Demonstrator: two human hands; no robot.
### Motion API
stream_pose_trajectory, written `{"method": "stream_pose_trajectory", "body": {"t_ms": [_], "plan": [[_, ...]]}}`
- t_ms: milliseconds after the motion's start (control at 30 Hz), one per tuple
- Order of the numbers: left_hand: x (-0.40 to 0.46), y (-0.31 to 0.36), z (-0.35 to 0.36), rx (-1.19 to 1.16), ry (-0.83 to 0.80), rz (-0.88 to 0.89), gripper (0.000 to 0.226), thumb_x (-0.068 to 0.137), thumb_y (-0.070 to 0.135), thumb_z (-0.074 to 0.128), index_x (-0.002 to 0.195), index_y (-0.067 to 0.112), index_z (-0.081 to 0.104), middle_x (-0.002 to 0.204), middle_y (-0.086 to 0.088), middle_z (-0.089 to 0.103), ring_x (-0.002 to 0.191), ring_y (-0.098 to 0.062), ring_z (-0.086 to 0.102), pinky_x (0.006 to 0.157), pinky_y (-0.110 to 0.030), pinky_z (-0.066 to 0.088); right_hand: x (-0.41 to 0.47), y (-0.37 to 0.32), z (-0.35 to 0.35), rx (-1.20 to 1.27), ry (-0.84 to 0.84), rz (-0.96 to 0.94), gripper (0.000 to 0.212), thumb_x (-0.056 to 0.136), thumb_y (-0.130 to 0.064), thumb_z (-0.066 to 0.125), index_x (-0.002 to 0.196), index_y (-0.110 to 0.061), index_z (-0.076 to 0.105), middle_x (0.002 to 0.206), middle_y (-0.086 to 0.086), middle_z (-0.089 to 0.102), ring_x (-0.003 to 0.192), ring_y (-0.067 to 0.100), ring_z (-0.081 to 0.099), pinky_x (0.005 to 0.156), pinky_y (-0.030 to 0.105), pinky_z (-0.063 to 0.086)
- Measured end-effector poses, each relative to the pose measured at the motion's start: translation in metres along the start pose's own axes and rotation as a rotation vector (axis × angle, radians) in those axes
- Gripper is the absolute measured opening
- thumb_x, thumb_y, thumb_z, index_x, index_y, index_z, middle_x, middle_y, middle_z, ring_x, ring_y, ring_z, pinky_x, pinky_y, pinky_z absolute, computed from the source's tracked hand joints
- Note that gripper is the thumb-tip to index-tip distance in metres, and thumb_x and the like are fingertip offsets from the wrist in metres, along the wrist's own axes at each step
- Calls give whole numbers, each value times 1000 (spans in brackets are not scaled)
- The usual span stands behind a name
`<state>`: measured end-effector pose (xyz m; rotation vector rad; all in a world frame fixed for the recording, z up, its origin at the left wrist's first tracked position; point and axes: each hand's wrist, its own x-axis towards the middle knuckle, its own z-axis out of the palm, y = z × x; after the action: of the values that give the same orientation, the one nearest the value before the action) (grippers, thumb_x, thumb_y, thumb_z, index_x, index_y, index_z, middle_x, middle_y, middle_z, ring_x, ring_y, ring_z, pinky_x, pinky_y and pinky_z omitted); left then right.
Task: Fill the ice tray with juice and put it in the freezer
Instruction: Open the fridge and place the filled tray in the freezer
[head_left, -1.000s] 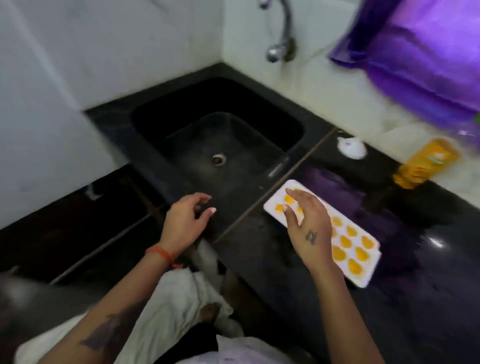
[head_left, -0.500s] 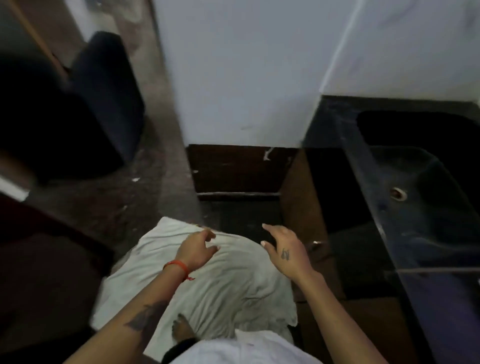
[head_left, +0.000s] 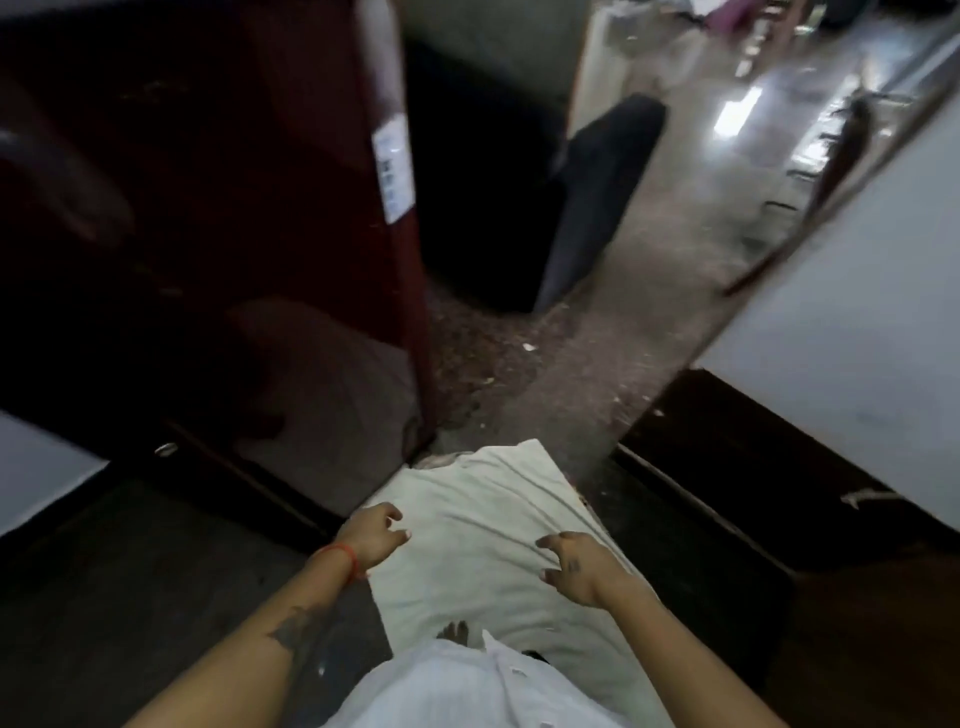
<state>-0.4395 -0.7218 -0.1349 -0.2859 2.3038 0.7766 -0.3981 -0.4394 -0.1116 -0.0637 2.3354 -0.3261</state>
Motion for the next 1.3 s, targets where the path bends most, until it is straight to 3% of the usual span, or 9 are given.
{"method": "stream_pose_trajectory", "body": {"t_ms": [200,467,600,800,867,967,1033,1300], "plan": [[-27,-44,-31,-248,189,-114,40,86,28,64,122,13,57,125,-8,60,115,-22,55,90,-23,39,54,-78,-28,-249,-89,-218,56,94,-36,51,144,-19,34,148,9,36,135,27,35,109,38,34],[-76,-88,-53,-496,451,-247,41,87,26,63,125,12,56,129,-10,59,119,-23,54,101,-32,41,99,-201,-42,-319,-52,-578,57,91,-34,55,142,-15,36,146,14,40,133,31,37,107,39,35],[-98,-114,-65,-550,539,-277,43,87,27,63,127,13,55,130,-8,57,121,-20,52,99,-29,41,94,-275,-56,-151,-26,-687,63,90,-34,58,145,-18,31,148,13,37,136,31,34,110,38,32],[-103,-155,-84,-543,610,-239,41,87,27,63,126,16,55,129,-6,57,110,-21,59,92,-29,46,66,-390,-78,314,100,-818,75,86,-29,65,148,-20,22,146,13,39,135,28,37,109,36,35],[-100,-170,-92,-536,593,-206,43,88,26,62,128,15,55,130,-6,57,109,-21,60,92,-30,48,57,-424,-81,433,168,-813,76,85,-30,67,147,-14,24,145,12,42,134,27,39,109,35,36],[-92,-195,-108,-477,551,-174,45,87,28,62,131,18,52,132,-6,54,110,-21,58,94,-30,47,54,-454,-71,569,307,-659,72,83,-40,66,141,-10,36,137,11,53,127,26,48,106,36,41],[-85,-209,-119,-438,548,-153,50,87,29,61,135,21,46,135,-7,48,114,-22,55,97,-34,46,57,-457,-63,539,413,-602,67,84,-42,64,138,-10,41,131,10,57,123,25,52,102,39,44],[-48,-214,-166,-479,632,-14,93,84,32,65,150,27,1,157,-9,14,136,-30,35,108,-44,36,55,-458,-56,456,618,-559,44,81,-35,69,117,-14,56,100,5,71,93,24,67,81,31,53]]}}
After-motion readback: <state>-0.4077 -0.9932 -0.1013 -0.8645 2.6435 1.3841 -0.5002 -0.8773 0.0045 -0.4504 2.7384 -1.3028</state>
